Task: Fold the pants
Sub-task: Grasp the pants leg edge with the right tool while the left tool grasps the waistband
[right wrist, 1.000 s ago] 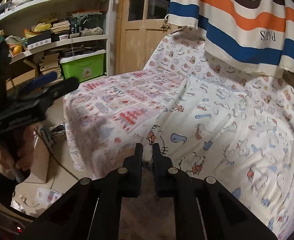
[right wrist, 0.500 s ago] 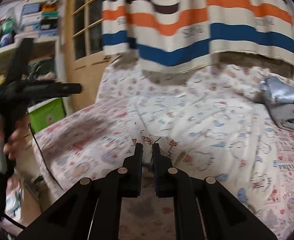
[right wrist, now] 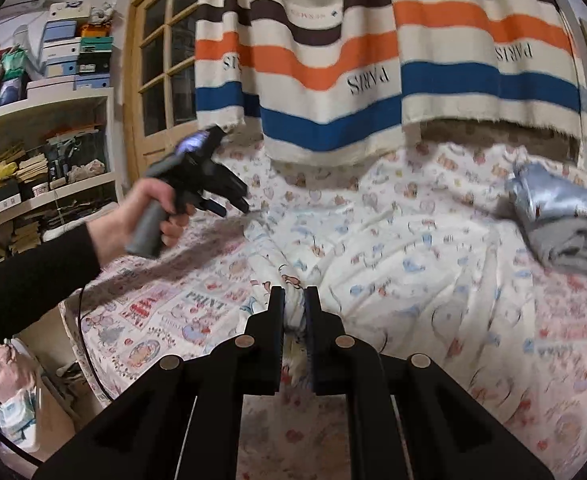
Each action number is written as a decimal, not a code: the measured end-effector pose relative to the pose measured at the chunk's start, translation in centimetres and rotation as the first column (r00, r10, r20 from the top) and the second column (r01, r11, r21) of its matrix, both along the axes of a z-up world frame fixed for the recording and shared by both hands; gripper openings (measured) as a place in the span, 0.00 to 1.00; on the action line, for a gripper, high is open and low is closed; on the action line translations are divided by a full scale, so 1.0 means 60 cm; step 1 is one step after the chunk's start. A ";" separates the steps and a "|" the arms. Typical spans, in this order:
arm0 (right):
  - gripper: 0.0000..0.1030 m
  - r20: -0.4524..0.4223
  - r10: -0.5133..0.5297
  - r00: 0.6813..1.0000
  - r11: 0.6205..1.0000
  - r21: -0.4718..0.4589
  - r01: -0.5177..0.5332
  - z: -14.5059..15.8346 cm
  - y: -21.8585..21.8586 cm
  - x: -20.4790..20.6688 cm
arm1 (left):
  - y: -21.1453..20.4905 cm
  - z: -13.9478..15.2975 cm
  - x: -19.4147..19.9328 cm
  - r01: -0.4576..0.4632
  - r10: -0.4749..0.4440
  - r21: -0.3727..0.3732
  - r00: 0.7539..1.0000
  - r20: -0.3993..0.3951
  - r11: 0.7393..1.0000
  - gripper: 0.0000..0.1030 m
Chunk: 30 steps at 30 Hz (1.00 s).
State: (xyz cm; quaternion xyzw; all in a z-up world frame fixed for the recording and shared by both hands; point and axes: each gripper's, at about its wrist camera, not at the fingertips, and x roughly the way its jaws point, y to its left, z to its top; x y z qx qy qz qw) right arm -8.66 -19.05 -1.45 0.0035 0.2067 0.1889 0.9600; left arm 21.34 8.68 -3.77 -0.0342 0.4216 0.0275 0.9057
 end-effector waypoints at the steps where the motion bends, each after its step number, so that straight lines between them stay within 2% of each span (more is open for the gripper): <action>1: 0.09 0.000 0.007 1.000 1.000 0.008 -0.007 0.002 -0.001 0.001 | 0.005 -0.003 0.006 -0.028 0.028 0.013 1.000 0.009 1.000 0.39; 3: 0.09 0.003 0.010 1.000 1.000 0.006 -0.010 0.003 0.000 0.002 | 0.023 -0.016 0.021 -0.053 0.053 -0.054 0.999 -0.005 0.997 0.39; 6: 0.09 0.007 0.002 1.000 1.000 -0.007 -0.002 0.002 0.001 0.003 | 0.044 -0.038 0.043 -0.052 0.043 -0.156 0.997 -0.060 0.986 0.39; 8: 0.09 -0.003 0.003 1.000 1.000 -0.003 -0.003 -0.001 -0.001 0.005 | 0.047 -0.051 0.048 -0.049 0.035 -0.181 0.996 -0.078 0.982 0.39; 11: 0.09 -0.004 -0.002 1.000 1.000 -0.010 0.002 -0.004 0.002 0.008 | 0.046 -0.051 0.050 -0.050 0.042 -0.184 0.998 -0.049 0.982 0.37; 12: 0.09 -0.003 -0.001 1.000 1.000 -0.019 0.001 -0.005 0.004 0.010 | 0.049 -0.052 0.052 -0.047 0.039 -0.222 0.998 -0.041 0.974 0.27; 13: 0.09 -0.001 0.000 1.000 0.999 -0.035 0.000 -0.005 0.007 0.012 | 0.052 -0.053 0.053 -0.035 0.026 -0.262 0.999 -0.037 0.965 0.21; 14: 0.09 0.000 0.002 1.000 0.999 -0.053 -0.002 -0.005 0.010 0.016 | 0.048 -0.053 0.058 -0.026 0.017 -0.270 0.999 -0.034 0.963 0.11; 15: 0.09 0.001 0.004 1.000 0.998 -0.064 -0.004 -0.004 0.012 0.018 | 0.045 -0.050 0.061 -0.019 0.014 -0.264 1.000 -0.023 0.964 0.04; 18: 0.09 0.002 0.027 1.000 0.997 -0.067 -0.027 0.001 0.019 0.019 | 0.044 -0.031 0.046 -0.007 0.021 -0.240 0.998 0.055 0.971 0.04; 22: 0.09 -0.012 0.113 0.994 0.992 -0.054 -0.114 0.005 0.044 0.011 | 0.053 0.002 0.033 -0.043 0.063 -0.149 0.988 0.138 0.988 0.04; 24: 0.09 -0.045 0.210 0.977 0.978 -0.014 -0.210 0.005 0.060 0.007 | 0.066 0.013 0.028 -0.058 0.076 -0.122 0.986 0.147 0.991 0.04; 26: 0.09 -0.083 0.329 0.941 0.944 0.048 -0.326 0.004 0.084 -0.002 | 0.085 0.018 0.023 -0.076 0.092 -0.115 0.986 0.139 0.990 0.04; 30: 0.09 -0.085 0.375 0.923 0.927 0.033 -0.374 -0.001 0.130 -0.025 | 0.118 0.016 0.005 -0.105 0.117 -0.101 0.985 0.128 0.989 0.04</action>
